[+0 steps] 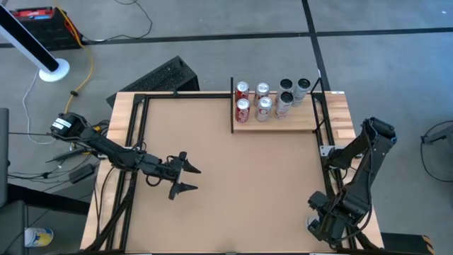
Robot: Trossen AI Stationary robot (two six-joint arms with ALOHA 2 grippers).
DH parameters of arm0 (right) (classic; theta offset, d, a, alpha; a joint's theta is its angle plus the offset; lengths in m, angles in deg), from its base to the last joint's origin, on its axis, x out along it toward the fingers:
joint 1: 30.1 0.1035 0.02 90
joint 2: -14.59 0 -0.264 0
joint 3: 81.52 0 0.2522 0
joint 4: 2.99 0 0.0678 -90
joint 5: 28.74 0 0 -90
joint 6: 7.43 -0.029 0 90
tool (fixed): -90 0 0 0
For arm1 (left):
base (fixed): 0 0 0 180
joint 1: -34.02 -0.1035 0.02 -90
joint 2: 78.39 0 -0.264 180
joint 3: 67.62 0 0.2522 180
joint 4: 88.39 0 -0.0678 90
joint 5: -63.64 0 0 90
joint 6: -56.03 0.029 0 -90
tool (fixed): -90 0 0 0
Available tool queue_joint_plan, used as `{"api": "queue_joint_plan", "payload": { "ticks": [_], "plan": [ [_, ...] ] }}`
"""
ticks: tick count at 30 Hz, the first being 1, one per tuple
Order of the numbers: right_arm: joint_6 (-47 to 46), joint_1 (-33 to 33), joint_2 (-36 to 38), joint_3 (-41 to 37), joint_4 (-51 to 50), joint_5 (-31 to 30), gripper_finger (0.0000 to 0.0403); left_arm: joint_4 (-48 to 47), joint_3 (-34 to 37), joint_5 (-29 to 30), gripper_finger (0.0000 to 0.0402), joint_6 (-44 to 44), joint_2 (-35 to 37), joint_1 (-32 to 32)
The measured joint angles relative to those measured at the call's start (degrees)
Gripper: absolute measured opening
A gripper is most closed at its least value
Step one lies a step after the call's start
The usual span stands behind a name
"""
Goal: Place canned beverage on shelf
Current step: Put the blue white soda can on the shelf aligned with the other blue white soda can
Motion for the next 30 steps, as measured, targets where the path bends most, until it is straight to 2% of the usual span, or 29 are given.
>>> {"api": "queue_joint_plan", "payload": {
  "ticks": [10,20,24,30],
  "plan": [
    [1.5,-0.1,0.0,0.0,-1.1,-0.4,0.0315,0.0,0.0,0.0,0.0304,-0.1,0.0,0.0],
    [5.0,-2.4,0.0,0.0,-0.9,-2.0,0.0294,0.0,0.0,0.0,0.0304,0.6,0.0,0.0],
    [11.3,-6.3,-0.2,1.3,-0.9,-4.2,0.0293,0.0,0.0,0.0,0.0304,1.0,0.0,0.0],
    [25.4,-15.4,-0.1,6.5,-2.7,-10.3,0.0292,0.0,0.0,0.0,0.0304,0.6,0.0,0.0]
  ]
}}
